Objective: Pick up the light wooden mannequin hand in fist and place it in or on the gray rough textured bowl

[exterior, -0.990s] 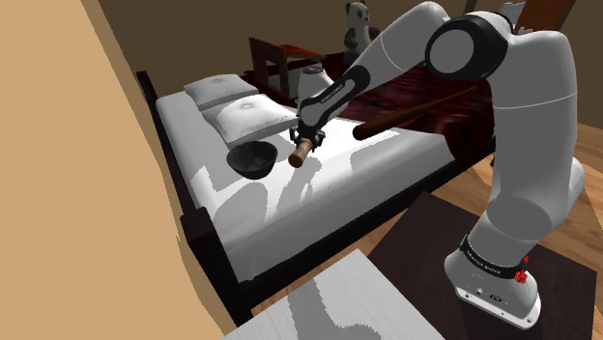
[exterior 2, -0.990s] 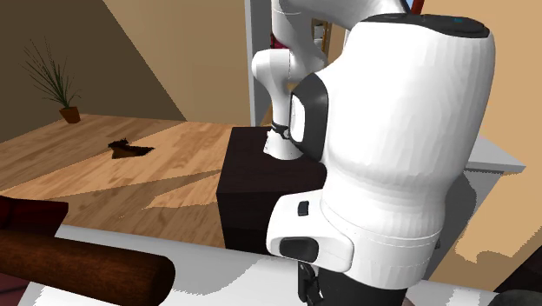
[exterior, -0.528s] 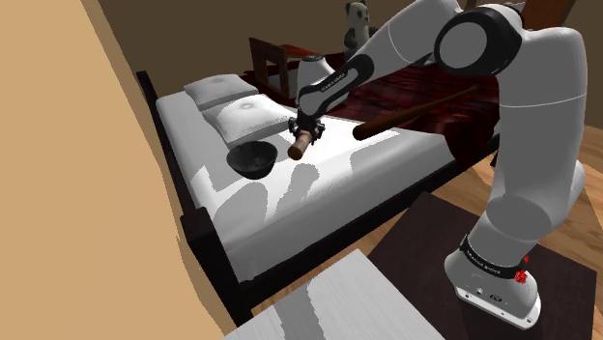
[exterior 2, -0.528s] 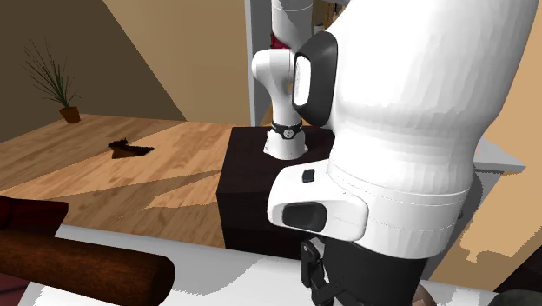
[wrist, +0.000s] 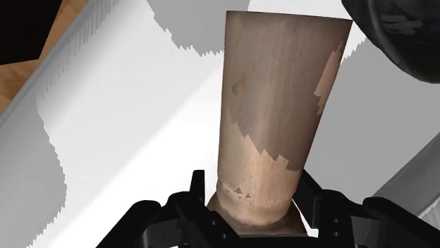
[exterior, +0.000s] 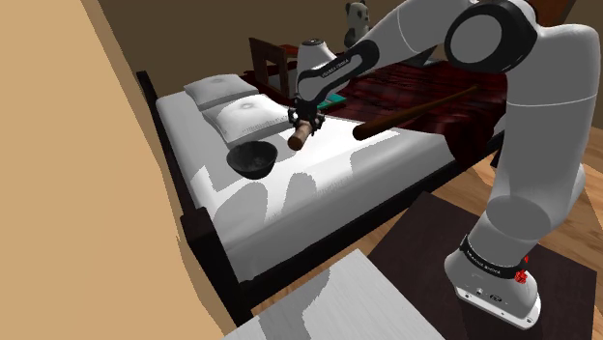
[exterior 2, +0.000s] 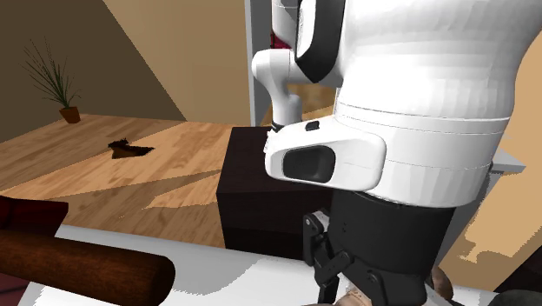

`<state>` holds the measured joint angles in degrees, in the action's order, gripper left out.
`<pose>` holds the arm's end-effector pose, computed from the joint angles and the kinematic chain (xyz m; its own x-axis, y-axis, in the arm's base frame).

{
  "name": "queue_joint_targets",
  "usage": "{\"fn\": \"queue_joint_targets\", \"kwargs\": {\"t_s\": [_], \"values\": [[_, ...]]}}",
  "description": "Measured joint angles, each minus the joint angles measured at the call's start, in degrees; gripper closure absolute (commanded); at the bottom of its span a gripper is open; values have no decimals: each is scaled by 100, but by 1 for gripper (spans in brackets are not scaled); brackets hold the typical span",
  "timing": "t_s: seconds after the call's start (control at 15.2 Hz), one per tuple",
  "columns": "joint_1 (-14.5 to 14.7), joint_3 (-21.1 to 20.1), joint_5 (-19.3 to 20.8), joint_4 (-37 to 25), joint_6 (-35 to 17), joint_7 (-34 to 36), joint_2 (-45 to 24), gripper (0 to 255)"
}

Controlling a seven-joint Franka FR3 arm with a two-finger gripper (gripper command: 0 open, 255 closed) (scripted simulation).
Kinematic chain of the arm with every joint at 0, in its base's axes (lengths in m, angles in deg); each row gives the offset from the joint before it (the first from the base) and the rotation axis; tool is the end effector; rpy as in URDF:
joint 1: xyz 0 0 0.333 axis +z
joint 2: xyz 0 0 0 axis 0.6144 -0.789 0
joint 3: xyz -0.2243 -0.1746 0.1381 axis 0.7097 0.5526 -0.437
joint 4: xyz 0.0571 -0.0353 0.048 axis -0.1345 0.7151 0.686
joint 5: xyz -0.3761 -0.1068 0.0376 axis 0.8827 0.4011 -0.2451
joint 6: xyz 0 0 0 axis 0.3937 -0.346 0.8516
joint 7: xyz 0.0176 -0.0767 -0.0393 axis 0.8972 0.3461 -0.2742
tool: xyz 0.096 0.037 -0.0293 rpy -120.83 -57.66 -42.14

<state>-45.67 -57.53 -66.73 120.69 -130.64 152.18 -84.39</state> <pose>0.6581 -0.0082 0.3687 0.4965 -0.8583 0.1298 -0.8473 -0.5117 -0.1421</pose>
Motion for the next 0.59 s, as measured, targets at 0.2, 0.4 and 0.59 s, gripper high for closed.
{"fn": "queue_joint_targets", "kwargs": {"t_s": [0.2, 0.4, 0.59], "values": [[-5, -13, -28, -77, 176, -21, 101, 255], [-10, -23, -53, -211, 378, -46, 171, 255], [-24, -31, -86, -330, 591, -85, 267, 255]]}}
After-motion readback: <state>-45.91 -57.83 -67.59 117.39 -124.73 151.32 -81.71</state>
